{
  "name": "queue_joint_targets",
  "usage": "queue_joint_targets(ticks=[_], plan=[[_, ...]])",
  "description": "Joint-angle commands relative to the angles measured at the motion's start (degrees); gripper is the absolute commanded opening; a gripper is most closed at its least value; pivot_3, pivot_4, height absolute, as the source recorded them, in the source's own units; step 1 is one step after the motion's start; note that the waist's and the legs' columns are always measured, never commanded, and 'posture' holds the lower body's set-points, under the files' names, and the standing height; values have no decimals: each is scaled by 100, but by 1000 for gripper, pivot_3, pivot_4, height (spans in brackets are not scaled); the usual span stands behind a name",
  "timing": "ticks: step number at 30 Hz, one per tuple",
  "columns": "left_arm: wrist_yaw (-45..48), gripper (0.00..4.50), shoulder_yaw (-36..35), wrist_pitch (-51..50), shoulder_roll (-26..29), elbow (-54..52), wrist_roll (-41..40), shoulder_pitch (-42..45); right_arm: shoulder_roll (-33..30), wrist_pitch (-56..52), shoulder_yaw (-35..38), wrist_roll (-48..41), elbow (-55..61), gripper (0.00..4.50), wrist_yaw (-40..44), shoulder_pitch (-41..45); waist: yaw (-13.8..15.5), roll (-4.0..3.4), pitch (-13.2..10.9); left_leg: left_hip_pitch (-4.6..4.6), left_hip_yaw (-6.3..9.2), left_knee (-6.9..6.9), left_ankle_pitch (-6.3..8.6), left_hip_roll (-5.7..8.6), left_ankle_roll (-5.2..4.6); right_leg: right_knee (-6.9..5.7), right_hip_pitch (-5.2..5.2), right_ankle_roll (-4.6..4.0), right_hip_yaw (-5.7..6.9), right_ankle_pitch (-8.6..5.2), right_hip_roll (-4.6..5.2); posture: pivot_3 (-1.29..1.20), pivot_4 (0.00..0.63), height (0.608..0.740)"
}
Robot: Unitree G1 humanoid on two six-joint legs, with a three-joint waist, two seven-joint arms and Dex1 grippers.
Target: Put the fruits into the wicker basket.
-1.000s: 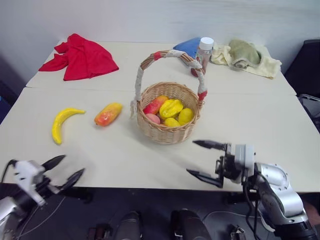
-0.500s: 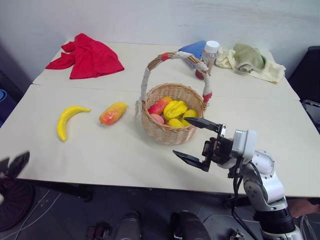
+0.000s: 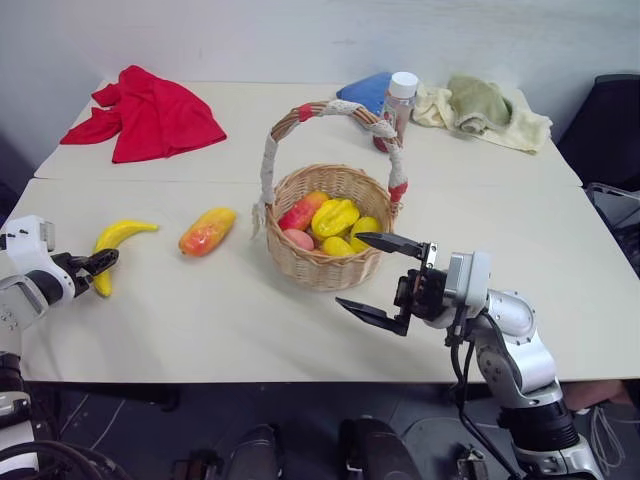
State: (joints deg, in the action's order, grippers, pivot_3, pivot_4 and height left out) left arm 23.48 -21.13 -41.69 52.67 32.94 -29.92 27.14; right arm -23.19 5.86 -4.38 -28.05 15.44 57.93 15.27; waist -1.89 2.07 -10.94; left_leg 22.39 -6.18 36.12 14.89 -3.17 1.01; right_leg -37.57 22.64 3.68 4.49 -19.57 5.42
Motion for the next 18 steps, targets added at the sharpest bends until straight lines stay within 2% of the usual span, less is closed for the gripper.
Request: queue_joint_targets(ticks=[1,6,8,10,11,12,14,16,18], plan=[[157,2035,-63,166,208,259,272,123,-87,-7,175,12,272,4500,-165,-77,16,1,0,0,0,1,0,0,-1,-1,0,0,-1,0,2,0,150,740],[317,511,-681,593,393,-24,239,-20,-221,-56,238,-16,397,4500,-242,-234,20,6,1,-2,1,0,1,-8,1,-4,2,0,0,0,1,0,150,740],[747,460,-1070,863,440,-488,-20,-116,-281,-51,324,-9,463,4500,-318,-313,29,8,0,-2,3,-1,3,-11,4,-6,3,0,2,0,0,0,150,740],[1653,460,-1470,1095,412,-1252,-515,-302,-329,-68,498,-32,553,4500,-470,-426,29,8,0,-1,3,0,2,-12,6,-6,4,0,2,0,2,0,150,740],[2427,460,-1573,1104,398,-1965,-880,-633,-349,-101,608,-48,599,4500,-571,-483,28,9,1,0,2,0,2,-11,7,-5,4,0,1,0,2,0,150,740],[3138,460,-1526,1082,416,-2670,-1145,-1030,-372,-139,729,-68,639,4500,-679,-543,31,9,1,1,2,0,5,-11,11,-2,2,0,0,0,4,0,150,740],[3737,460,-1134,954,492,-3493,-1299,-1426,-470,-266,926,-154,697,4500,-777,-658,31,-6,-1,-4,-2,-4,12,-10,13,8,-5,-1,-8,0,8,0,150,740],[3777,460,-817,755,448,-3904,-1443,-1410,-561,-340,1007,-177,723,4500,-775,-743,49,-23,-8,-16,-2,-5,15,-4,7,14,-18,-2,-10,-1,13,0,150,740],[3573,460,-235,664,102,-4224,-1515,-900,-600,-331,1089,-127,708,4500,-837,-809,60,-25,-9,-15,0,-7,14,-7,-6,15,-17,-2,-10,-1,8,0,150,740]])
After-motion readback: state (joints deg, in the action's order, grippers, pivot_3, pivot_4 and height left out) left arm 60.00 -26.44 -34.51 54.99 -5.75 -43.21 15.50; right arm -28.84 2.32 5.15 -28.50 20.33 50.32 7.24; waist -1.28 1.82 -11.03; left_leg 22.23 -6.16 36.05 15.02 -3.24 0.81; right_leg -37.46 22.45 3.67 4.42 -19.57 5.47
